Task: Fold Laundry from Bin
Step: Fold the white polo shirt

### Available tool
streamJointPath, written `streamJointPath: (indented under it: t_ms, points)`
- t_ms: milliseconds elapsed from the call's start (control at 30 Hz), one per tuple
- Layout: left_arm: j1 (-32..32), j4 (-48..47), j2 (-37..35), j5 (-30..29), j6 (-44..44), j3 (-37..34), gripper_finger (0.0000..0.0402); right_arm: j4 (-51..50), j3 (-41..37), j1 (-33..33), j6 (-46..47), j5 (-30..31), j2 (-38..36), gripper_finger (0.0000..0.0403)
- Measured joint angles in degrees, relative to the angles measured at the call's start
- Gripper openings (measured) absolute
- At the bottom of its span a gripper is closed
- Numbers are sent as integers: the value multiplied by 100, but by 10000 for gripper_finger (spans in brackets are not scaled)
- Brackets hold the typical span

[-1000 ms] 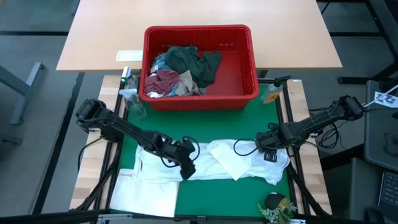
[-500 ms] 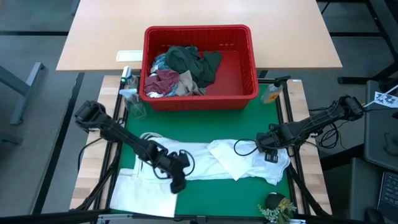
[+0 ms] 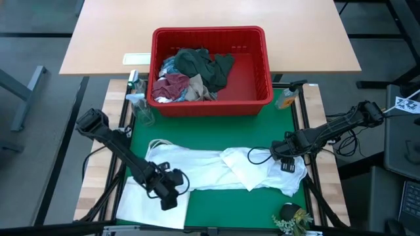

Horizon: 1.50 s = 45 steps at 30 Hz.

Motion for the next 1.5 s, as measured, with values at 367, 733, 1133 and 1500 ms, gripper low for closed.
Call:
streamJointPath:
  t_ms: [367,733,1133,1500]
  points:
    - [-475,-336,231,-512,-128,-2,190,7,0,0,7,-89,0,191]
    - [-509,-310,907,-515,-166,0,190,6,0,0,7,-277,-2,191]
    - [-331,-349,925,-51,-199,7,115,-457,724,0,-211,-291,0,191]
    - [-237,-377,927,272,-203,7,29,-71,1517,0,-315,-227,-2,191]
